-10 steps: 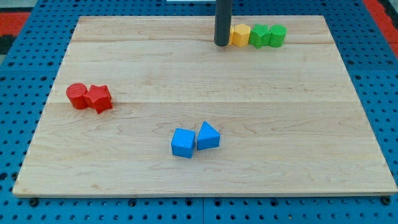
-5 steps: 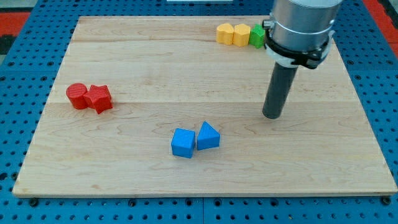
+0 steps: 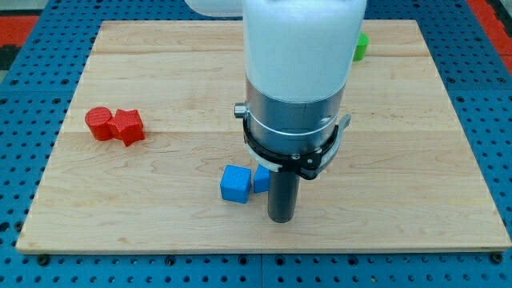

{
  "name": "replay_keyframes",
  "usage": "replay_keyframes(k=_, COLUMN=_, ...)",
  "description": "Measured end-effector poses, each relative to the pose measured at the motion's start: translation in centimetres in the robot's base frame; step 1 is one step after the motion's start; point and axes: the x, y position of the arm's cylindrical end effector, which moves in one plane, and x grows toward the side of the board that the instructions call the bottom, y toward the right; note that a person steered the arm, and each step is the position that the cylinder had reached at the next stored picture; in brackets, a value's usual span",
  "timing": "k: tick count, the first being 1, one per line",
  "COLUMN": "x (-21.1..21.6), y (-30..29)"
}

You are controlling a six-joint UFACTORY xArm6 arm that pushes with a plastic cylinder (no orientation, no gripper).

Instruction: Move the blue triangle to the line of blocks

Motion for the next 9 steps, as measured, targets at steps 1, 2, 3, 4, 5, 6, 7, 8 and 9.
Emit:
replay_keyframes(k=1, x=-4.0, y=0.0)
replay_keyframes(k=2, x=-11.1, y=0.0)
replay_keyframes(k=3, x=-17.3, y=-0.1)
replay_keyframes(k=4, x=-18.8, y=0.0)
replay_keyframes(k=5, x=-13.2, y=1.8)
replay_keyframes(k=6, x=-10.3, y=2.1)
replay_keyframes(k=7, x=-7.2, y=0.4)
replay_keyframes(k=8, x=-4.9, y=-1.4)
replay_keyframes(k=9, x=-4.9, y=-1.4)
